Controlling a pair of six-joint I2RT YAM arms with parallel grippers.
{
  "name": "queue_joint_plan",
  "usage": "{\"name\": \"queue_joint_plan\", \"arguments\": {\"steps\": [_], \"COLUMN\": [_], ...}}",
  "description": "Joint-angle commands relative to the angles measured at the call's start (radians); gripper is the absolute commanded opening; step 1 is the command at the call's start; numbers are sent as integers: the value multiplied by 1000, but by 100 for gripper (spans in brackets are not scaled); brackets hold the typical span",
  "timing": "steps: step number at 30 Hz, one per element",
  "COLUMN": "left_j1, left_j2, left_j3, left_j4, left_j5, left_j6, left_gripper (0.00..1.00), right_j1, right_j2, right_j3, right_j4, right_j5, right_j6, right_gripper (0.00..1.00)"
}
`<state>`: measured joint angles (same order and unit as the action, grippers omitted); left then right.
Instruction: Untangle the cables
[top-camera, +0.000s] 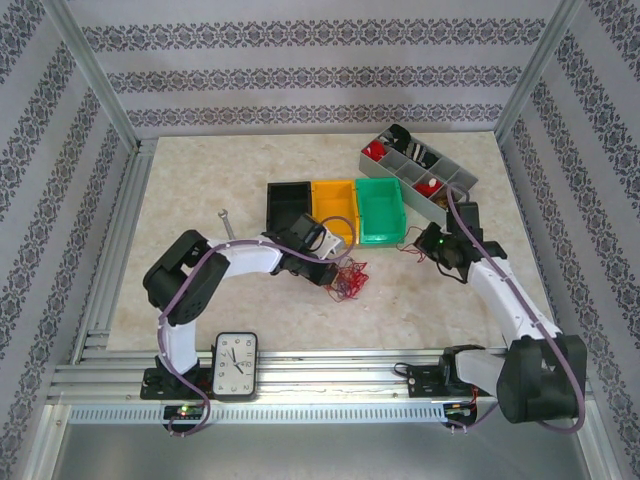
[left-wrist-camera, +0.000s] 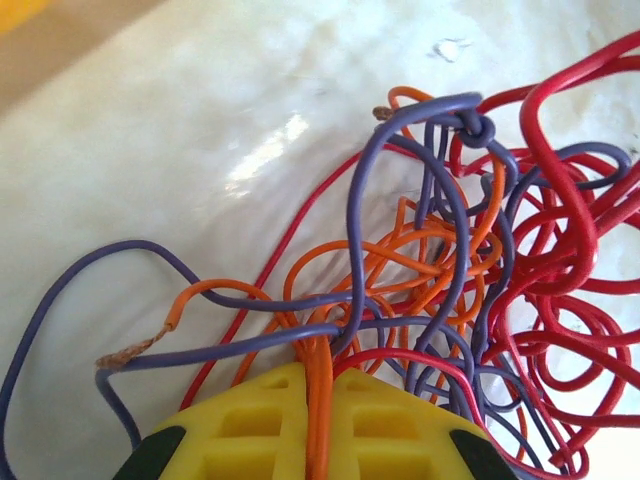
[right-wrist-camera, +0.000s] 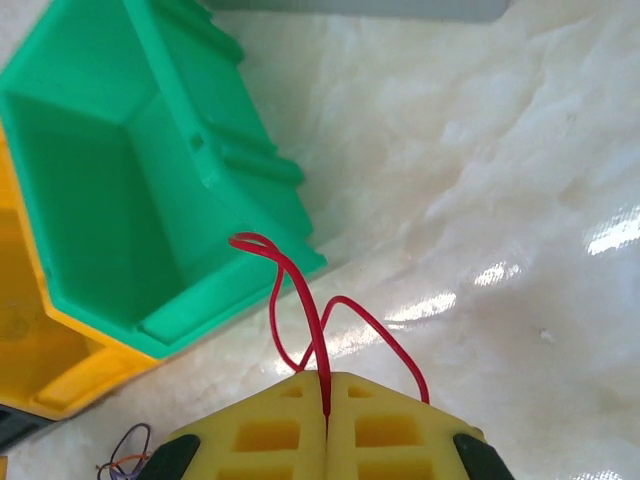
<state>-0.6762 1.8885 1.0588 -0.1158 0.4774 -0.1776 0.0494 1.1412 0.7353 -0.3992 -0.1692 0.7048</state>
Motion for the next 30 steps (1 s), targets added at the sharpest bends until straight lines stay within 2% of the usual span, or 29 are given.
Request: {"name": "queue_joint_plan", "arguments": {"steps": [1,5,10,13,16,17,19,21,25,30], "left_j1": [36,47,49,49,48,49,51,51,55,59], "left_j2": [-53,-99,-129,-134,-141,-145,-152,-153,-142,-121], "left_j3": [-48,-103,-138,-140,-145,-150,-158,-160,-143,-128], "left_j4": [31,144,246,263,267,273,285,285,263,260], "left_j5": [-91,-122,-168,-172,-176,-176,-170,-161,-142,-123], "left_j6": [-59,-144,-200,-209,-221,-220,-219,-218,-211,-209], "left_gripper": [0,0,3,15,45,50,52,52,48,46], "right_j1": [2,26,65,87,94,98,113,145,228,339], "right_j2": [-28,6,176,308,421,452,490,488,428,377], "right_j3": [30,116,240,330,399,419,452,461,413,295], "right_j4": [8,39,80,95,121,131,116,95,67,60], "right_j5": [-42,-92,-73,-58,-65,-86,-90,-60,23,-46], "right_j6": [-10,-22,-37,-49,-54,-61,-77,-113,-170,-196], "right_gripper": [0,0,0,0,0,5,27,38,44,44]}}
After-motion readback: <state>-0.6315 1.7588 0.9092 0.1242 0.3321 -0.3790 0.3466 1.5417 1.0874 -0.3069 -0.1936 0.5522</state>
